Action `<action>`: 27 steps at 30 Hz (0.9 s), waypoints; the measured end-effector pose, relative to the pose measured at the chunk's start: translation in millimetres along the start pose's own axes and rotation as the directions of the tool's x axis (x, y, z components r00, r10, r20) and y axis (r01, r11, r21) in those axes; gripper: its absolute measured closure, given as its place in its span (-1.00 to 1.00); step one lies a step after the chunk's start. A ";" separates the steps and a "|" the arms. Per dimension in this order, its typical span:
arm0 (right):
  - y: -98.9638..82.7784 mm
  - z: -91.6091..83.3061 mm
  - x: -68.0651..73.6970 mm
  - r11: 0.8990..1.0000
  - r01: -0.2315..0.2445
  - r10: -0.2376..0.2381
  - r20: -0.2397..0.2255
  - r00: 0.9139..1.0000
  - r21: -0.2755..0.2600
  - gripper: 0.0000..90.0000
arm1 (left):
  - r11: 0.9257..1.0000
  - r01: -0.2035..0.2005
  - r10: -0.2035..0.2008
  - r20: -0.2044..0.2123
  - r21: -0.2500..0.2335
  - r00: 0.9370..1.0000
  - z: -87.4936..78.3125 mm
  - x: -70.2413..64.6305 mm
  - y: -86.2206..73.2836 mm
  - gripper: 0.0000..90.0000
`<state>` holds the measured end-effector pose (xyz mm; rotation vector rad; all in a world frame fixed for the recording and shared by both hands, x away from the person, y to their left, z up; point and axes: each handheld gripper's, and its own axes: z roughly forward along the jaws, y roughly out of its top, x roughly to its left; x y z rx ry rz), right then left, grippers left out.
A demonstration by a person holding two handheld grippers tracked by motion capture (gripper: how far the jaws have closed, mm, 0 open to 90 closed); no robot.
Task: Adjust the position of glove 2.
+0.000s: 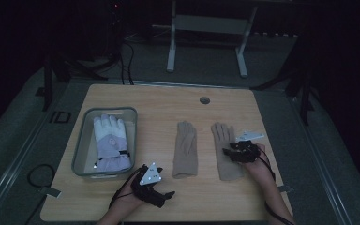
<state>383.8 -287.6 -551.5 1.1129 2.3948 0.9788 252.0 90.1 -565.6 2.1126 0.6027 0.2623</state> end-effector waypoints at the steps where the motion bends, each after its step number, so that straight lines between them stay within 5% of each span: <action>1: -0.8 -0.3 -0.1 1.000 -0.009 0.009 -0.002 1.000 -0.005 0.25 | 1.000 -0.001 0.001 0.001 0.001 1.000 0.4 -0.5 0.0 -0.89; 5: -6.1 -0.7 6.0 0.999 0.004 -0.003 0.021 1.000 -0.039 0.55 | 1.000 -0.003 0.003 0.001 0.004 1.000 0.6 -0.7 0.0 -0.89; 10: -5.8 0.5 22.0 0.999 0.031 -0.025 0.133 0.991 -0.039 0.80 | 1.000 0.001 -0.001 0.000 0.007 1.000 1.3 -1.2 -0.2 -0.89; 21: 6.4 -5.1 31.6 0.991 -0.118 0.127 0.198 0.972 -0.058 0.83 | 1.000 0.001 -0.001 0.002 0.003 1.000 0.7 -0.7 0.7 -0.88; 27: 20.8 -19.3 41.7 0.982 -0.155 0.175 0.209 0.962 -0.106 0.83 | 1.000 -0.002 0.002 0.001 0.009 1.000 1.0 -0.4 0.2 -0.88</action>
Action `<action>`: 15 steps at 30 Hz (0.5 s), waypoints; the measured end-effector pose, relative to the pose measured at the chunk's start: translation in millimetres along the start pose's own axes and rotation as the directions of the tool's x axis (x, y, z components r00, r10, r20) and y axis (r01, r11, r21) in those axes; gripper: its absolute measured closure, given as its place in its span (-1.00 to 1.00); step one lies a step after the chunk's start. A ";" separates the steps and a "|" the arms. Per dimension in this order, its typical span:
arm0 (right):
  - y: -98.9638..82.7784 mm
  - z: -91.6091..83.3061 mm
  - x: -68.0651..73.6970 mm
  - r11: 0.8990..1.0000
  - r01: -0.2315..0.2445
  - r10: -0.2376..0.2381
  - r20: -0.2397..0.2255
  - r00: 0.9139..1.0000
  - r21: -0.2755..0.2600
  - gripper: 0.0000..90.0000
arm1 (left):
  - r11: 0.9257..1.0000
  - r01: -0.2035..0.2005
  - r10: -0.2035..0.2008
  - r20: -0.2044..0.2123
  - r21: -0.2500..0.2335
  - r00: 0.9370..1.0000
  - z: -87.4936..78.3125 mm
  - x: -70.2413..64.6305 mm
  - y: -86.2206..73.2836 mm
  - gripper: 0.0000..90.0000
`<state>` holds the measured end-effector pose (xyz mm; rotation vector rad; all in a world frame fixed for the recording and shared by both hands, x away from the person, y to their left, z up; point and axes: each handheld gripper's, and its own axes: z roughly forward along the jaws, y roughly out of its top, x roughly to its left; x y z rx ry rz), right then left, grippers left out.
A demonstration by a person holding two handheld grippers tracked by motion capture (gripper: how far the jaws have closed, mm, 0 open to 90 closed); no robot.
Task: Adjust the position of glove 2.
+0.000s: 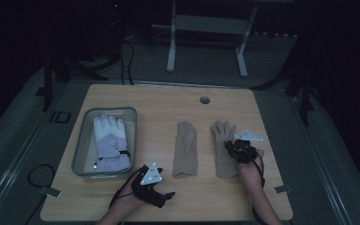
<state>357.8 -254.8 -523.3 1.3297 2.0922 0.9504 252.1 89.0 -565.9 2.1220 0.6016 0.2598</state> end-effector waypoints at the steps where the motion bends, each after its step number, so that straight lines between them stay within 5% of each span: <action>1: 3.7 -3.2 2.1 1.000 -0.009 0.009 -0.003 1.000 -0.005 0.83 | 1.000 0.001 -0.001 0.001 -0.001 1.000 0.1 0.1 -0.1 -0.88; 15: 60.5 -36.2 39.3 0.992 -0.056 0.060 0.030 0.998 -0.112 0.83 | 1.000 -0.005 0.005 -0.006 0.003 1.000 0.2 0.2 0.3 -0.89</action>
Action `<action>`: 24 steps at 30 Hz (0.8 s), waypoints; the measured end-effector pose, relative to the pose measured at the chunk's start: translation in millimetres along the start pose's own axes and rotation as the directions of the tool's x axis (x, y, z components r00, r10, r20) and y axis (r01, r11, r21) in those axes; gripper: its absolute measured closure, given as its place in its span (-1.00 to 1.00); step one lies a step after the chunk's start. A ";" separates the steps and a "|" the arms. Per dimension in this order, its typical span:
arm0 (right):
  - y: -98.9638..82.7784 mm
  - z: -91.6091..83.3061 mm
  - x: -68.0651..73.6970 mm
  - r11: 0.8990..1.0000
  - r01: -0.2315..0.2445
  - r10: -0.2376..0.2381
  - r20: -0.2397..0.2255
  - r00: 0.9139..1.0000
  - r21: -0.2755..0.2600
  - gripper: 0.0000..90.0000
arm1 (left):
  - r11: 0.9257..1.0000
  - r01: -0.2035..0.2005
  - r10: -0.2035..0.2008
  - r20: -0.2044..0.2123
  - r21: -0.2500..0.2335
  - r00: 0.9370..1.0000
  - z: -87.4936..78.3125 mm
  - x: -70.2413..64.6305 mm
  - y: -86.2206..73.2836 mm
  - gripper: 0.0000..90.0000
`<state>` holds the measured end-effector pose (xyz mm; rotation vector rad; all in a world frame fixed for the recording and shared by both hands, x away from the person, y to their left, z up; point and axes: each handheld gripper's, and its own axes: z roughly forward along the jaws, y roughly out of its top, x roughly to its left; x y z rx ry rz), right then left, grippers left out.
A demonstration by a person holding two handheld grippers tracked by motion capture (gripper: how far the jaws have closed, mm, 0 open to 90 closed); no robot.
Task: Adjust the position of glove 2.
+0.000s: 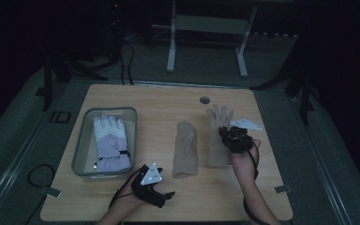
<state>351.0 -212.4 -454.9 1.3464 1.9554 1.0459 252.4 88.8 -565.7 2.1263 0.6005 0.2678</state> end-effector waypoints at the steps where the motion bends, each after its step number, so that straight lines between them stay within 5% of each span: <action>1: 2.9 -0.3 3.8 1.000 0.010 -0.010 0.008 1.000 -0.005 0.83 | 1.000 0.000 0.000 0.001 0.000 1.000 0.1 0.0 -0.1 -0.89; 10: 17.9 7.4 51.5 0.999 0.001 -0.002 -0.031 1.000 -0.048 0.82 | 1.000 -0.021 0.021 -0.011 0.014 1.000 1.6 -2.3 -0.4 -0.89; 17: 14.2 24.4 85.3 1.000 -0.020 0.018 -0.075 0.997 -0.024 0.82 | 1.000 -0.010 0.010 -0.011 0.002 1.000 0.8 -1.3 -0.6 -0.89; 21: 3.2 36.1 96.6 1.000 -0.005 0.005 -0.066 0.998 -0.006 0.82 | 1.000 -0.010 0.010 -0.011 -0.001 1.000 0.3 -0.9 -0.8 -0.89; 24: -5.3 46.8 95.1 0.999 -0.035 0.037 -0.075 0.996 0.026 0.82 | 1.000 -0.006 0.006 -0.009 -0.004 1.000 0.0 -0.5 -0.5 -0.88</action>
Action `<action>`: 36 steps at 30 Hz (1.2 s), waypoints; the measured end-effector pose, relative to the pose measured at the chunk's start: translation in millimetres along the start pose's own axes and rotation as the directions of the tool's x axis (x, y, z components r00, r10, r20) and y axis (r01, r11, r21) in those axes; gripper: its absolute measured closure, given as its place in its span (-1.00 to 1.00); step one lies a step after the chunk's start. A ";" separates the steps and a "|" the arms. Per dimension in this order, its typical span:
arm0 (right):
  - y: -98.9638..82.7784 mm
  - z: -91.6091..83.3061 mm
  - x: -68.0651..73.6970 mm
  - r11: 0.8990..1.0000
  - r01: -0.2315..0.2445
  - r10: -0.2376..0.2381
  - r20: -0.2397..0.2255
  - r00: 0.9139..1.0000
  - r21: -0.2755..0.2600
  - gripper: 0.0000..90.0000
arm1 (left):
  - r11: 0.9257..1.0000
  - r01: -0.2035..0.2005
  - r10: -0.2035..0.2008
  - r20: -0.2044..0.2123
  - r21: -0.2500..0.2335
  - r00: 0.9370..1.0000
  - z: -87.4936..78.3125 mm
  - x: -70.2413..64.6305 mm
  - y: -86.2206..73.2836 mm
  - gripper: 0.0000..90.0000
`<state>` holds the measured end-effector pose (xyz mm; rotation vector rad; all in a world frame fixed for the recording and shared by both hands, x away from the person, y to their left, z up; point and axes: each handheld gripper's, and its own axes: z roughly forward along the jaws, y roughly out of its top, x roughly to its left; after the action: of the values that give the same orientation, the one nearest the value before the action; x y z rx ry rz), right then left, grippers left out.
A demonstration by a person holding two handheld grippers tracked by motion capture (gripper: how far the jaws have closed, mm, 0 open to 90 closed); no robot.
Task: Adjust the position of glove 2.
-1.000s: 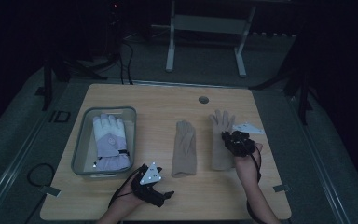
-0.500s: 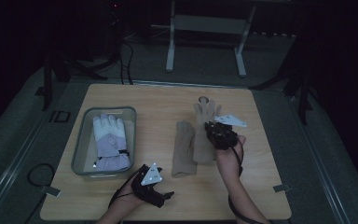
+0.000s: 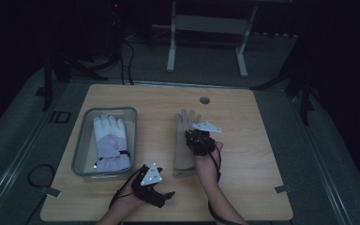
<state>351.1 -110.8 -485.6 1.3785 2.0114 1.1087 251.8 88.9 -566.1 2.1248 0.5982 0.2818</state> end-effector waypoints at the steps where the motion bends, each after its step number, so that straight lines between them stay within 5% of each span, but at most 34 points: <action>1: -2.1 3.1 -0.8 1.000 -0.008 0.008 -0.003 1.000 0.013 0.82 | 1.000 -0.001 0.001 -0.002 0.001 1.000 0.2 -0.2 -0.1 -0.89; 11: -22.0 18.0 -0.2 0.997 -0.036 0.037 -0.017 0.999 0.066 0.81 | 1.000 -0.005 0.005 -0.004 0.006 1.000 0.7 -0.3 -0.2 -0.88; 18: -34.7 34.7 -7.8 0.994 0.006 -0.008 0.023 1.000 0.111 0.76 | 1.000 -0.001 0.001 -0.006 0.006 1.000 1.0 -0.2 -0.3 -0.88; 28: -46.3 44.6 -10.9 0.988 0.053 -0.055 0.007 0.998 0.148 0.62 | 1.000 0.011 -0.011 -0.005 0.003 1.000 0.8 1.0 -0.3 -0.88; 36: -42.1 29.8 -13.0 0.987 0.136 -0.132 -0.041 0.990 0.091 0.08 | 1.000 0.010 -0.010 -0.009 0.009 1.000 1.0 2.5 -0.8 -0.85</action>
<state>355.2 -119.3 -538.0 1.2549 2.1715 0.9979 254.1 89.8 -567.4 2.1299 0.6168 0.2835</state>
